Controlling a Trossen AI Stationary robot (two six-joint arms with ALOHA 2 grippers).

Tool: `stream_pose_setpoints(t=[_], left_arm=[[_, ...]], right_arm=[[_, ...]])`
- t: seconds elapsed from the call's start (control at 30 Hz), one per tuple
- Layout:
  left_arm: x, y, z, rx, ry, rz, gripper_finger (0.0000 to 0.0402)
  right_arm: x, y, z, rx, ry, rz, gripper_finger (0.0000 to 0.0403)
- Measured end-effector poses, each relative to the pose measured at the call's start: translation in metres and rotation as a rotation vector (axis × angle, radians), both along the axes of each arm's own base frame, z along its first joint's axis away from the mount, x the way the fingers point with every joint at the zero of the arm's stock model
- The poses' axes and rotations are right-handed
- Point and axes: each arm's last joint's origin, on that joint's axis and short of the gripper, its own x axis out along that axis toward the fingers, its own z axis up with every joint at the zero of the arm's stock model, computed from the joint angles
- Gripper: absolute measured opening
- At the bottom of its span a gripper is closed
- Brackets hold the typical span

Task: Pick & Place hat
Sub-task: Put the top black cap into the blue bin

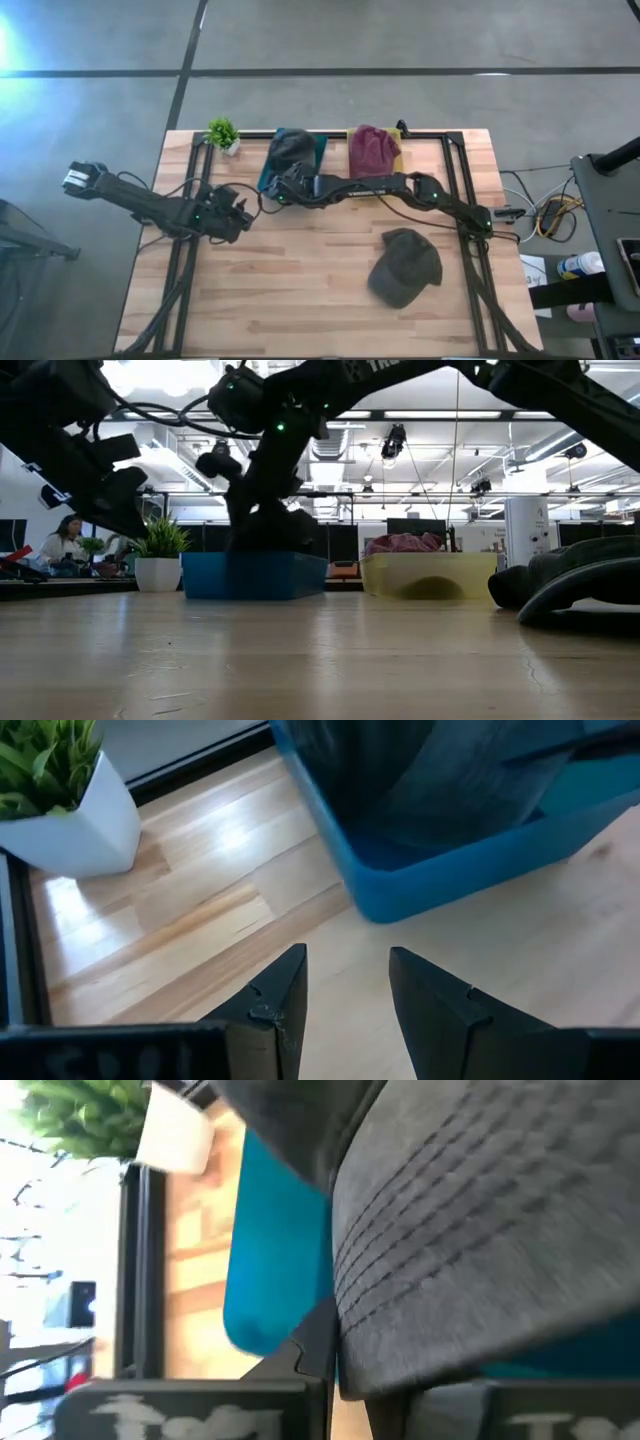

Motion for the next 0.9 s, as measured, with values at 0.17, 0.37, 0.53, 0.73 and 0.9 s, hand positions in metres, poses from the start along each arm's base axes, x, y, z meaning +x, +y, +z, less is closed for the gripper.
stream_pose_setpoints(t=[0.17,0.37,0.53,0.73,0.9], left_arm=[[0.000,0.000,0.002,0.010,0.011,-0.015,0.0138],[0.001,0.000,0.001,0.007,0.005,-0.012,0.0138],[0.001,0.000,0.001,0.002,-0.003,-0.005,0.0138],[0.001,0.000,0.001,-0.008,-0.020,0.009,0.0138],[-0.001,0.001,0.000,0.028,0.019,0.002,0.0138]], right_arm=[[0.006,-0.001,-0.009,0.047,-0.028,0.056,0.0052],[0.007,0.001,-0.009,0.054,0.014,0.163,0.0118],[0.006,0.003,0.002,0.065,0.031,0.337,0.0187],[0.000,0.011,0.023,0.113,0.047,0.699,0.0234],[-0.025,0.017,0.043,0.116,0.226,0.916,0.0239]])
